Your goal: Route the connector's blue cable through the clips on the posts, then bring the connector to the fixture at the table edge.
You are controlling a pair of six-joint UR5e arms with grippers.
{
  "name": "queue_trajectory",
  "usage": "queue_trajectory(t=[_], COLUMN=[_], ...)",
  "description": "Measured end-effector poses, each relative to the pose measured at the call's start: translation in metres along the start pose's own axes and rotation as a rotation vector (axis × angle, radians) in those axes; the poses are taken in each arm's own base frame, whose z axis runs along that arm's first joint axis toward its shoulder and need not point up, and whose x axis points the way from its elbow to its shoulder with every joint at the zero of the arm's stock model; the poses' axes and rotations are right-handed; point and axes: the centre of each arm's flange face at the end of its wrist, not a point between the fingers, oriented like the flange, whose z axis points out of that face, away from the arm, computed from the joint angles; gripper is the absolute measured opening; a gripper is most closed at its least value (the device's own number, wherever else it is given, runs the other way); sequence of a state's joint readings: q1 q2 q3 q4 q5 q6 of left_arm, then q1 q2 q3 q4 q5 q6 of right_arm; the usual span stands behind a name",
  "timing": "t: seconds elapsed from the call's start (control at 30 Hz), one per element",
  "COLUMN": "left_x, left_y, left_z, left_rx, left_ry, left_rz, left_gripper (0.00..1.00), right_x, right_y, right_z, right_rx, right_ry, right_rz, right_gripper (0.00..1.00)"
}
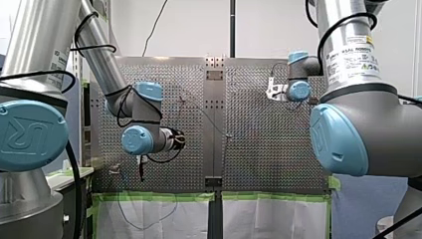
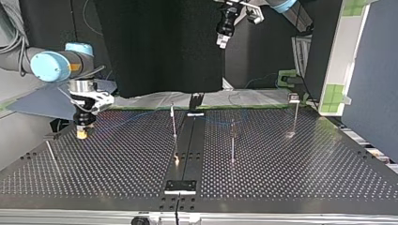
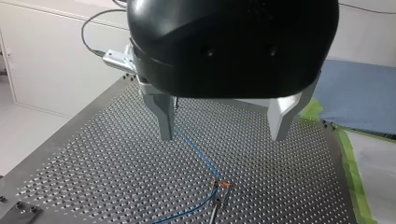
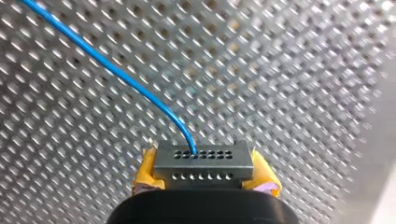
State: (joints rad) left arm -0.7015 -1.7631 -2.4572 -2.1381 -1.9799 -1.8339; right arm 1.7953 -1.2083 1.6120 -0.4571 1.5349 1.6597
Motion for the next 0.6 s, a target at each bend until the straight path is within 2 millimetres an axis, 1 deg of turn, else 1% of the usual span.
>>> queue_trajectory(t=[0.1,0.2,0.6], left_x=[0.0,0.0,0.0], left_y=[0.0,0.0,0.001], left_z=[0.0,0.0,0.001], left_rx=[0.0,-0.001,0.0], left_ry=[0.0,-0.001,-0.001], left_rz=[0.0,0.001,-0.001], left_gripper=[1.0,1.0,1.0], right_x=[0.014,0.019,0.018], right_y=[0.01,0.019,0.055], right_z=[-0.003,-0.006,-0.007], right_rx=[-0.039,-0.078,-0.172], right_ry=[0.004,-0.007,-0.044], right_rz=[-0.014,-0.028,-0.042], right_gripper=[0.0,0.0,0.0])
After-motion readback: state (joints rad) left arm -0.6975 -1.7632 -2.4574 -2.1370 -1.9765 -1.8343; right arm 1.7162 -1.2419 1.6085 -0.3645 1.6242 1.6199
